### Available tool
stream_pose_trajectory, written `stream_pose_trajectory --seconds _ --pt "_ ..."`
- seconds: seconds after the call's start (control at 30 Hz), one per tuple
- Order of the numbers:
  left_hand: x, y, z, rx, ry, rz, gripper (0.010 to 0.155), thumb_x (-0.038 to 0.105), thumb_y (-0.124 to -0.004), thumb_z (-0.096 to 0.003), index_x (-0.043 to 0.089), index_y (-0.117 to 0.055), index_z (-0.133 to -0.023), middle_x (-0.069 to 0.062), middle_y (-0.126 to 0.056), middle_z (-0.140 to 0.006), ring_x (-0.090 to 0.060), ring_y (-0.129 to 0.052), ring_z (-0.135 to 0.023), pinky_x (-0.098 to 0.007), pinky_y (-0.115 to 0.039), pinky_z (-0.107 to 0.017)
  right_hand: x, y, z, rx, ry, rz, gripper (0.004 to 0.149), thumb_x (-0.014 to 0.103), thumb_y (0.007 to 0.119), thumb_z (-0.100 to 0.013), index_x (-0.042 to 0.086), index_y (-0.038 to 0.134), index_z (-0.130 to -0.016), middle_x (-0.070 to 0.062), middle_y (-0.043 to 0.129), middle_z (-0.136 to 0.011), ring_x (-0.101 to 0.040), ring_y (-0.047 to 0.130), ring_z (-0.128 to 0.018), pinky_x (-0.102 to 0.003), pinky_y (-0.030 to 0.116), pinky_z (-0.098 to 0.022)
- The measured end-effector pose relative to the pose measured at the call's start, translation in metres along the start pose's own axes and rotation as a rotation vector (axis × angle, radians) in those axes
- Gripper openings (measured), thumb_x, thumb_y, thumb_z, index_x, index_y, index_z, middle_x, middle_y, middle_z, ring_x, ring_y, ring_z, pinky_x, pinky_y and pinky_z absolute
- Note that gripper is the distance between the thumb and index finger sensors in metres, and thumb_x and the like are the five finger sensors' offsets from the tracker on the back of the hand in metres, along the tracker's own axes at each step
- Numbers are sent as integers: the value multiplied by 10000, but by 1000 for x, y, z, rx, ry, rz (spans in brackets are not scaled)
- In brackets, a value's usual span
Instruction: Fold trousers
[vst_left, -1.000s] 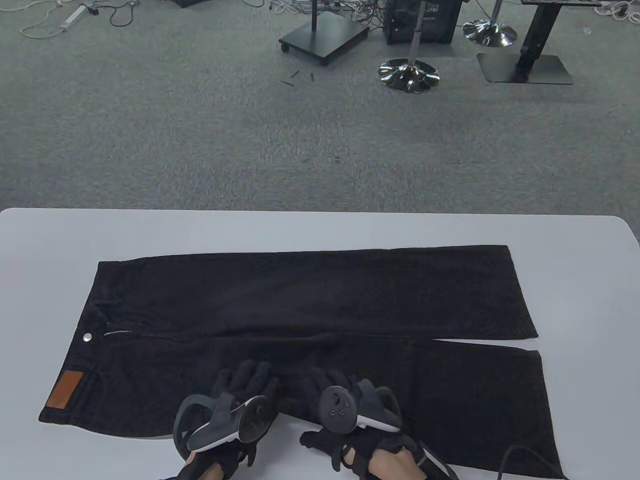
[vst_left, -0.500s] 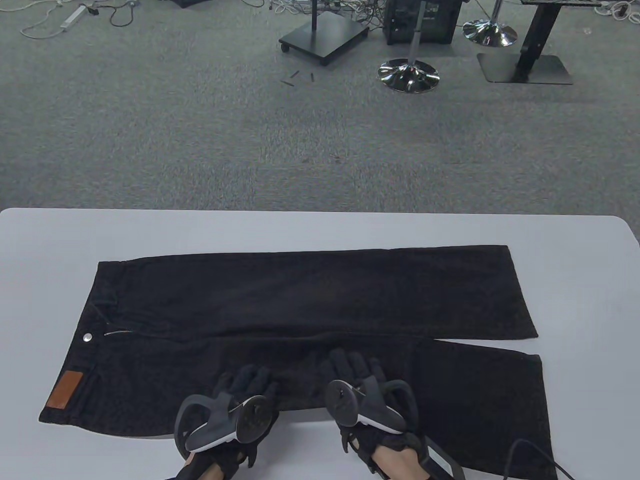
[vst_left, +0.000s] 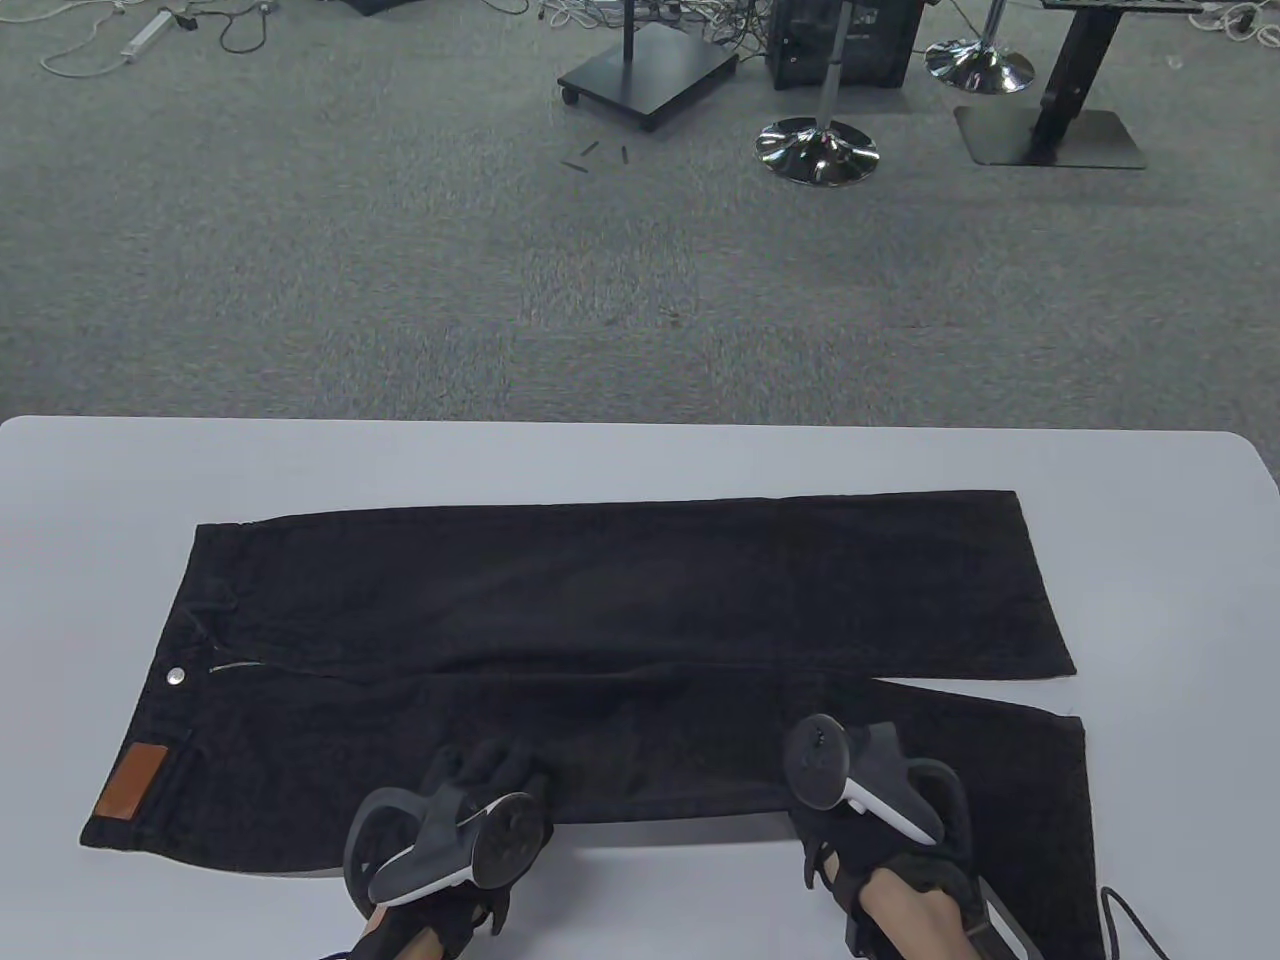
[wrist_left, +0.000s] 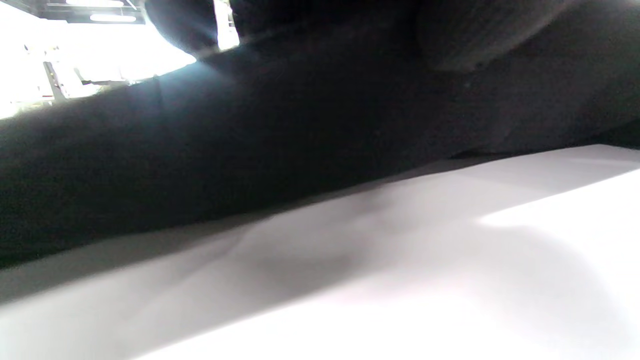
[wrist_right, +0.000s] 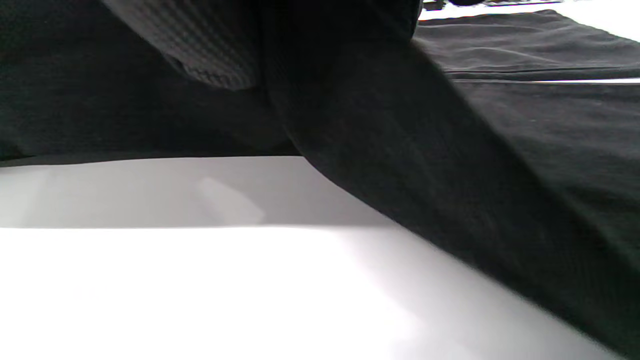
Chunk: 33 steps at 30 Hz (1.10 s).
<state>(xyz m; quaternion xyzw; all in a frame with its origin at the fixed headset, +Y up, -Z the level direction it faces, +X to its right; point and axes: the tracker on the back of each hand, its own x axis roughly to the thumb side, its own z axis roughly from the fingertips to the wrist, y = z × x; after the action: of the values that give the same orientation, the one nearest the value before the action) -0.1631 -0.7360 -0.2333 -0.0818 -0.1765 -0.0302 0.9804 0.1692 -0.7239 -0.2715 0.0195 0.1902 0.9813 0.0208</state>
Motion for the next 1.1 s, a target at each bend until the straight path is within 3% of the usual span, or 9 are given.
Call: stream_pose_trajectory --seconds 0.13,0.23,0.3,0.37,0.5,0.6,0.83,0.97,1.1 --pt "-3 5 1 -6 6 8 536 559 -702 -533 289 -799 -986 75 -753 -1101 -267 -750 -1094 -588 -573 -796 -14 -10 0 5 47 40 674 443 788 -492 248 448 -1040 -49 429 -1152 -393 495 -1071 -648 416 -760" --pt "-10 6 2 -17 39 -56 531 551 -699 -533 281 -811 -976 69 -770 -1090 -266 -769 -1083 -583 -583 -795 -38 -21 -1 -18 125 68 591 367 798 -498 251 550 -1022 -45 531 -1132 -383 541 -1063 -645 416 -765" --pt "-17 5 3 -25 33 3 541 566 -695 -534 286 -801 -984 69 -758 -1097 -271 -770 -1080 -583 -586 -792 -54 -26 -1 -62 52 -46 482 364 783 -497 248 700 -958 -52 725 -1051 -375 661 -1010 -630 484 -743" --pt "-19 1 4 -30 16 79 549 554 -711 -532 273 -795 -996 50 -745 -1104 -287 -756 -1083 -590 -581 -789 -64 -32 1 -57 -23 -196 459 339 787 -496 241 730 -941 -59 749 -1033 -368 697 -991 -620 515 -734" --pt "-28 -12 4 -160 69 -3 600 581 -732 -526 305 -701 -1058 72 -636 -1160 -276 -684 -1125 -591 -551 -804 -80 -46 6 -73 -105 -441 457 337 800 -492 218 748 -930 -86 775 -1008 -376 746 -953 -613 553 -716" --pt "-46 -18 9 -249 178 -101 666 612 -749 -516 325 -610 -1100 89 -537 -1197 -275 -606 -1162 -597 -521 -817 -82 -55 9 -58 -157 -499 463 353 800 -491 205 750 -927 -91 787 -997 -377 761 -942 -610 565 -712" --pt "-103 -28 25 -411 423 -93 709 583 -765 -528 351 -497 -1141 111 -404 -1228 -279 -471 -1201 -606 -462 -832 -82 -73 13 -85 -252 -663 475 383 806 -487 178 767 -913 -106 810 -977 -386 780 -923 -614 574 -704" --pt "-133 -20 31 -411 552 -88 646 542 -742 -544 348 -553 -1130 107 -453 -1222 -278 -482 -1200 -606 -462 -833 -84 -77 9 -82 -263 -711 476 397 804 -487 176 775 -907 -110 817 -971 -392 784 -917 -618 572 -702" --pt "-162 8 39 -294 571 72 553 518 -728 -554 335 -694 -1075 103 -607 -1182 -269 -584 -1174 -600 -501 -823 -93 -79 2 -56 -256 -760 473 389 810 -488 173 779 -908 -119 811 -975 -400 770 -925 -626 558 -706"
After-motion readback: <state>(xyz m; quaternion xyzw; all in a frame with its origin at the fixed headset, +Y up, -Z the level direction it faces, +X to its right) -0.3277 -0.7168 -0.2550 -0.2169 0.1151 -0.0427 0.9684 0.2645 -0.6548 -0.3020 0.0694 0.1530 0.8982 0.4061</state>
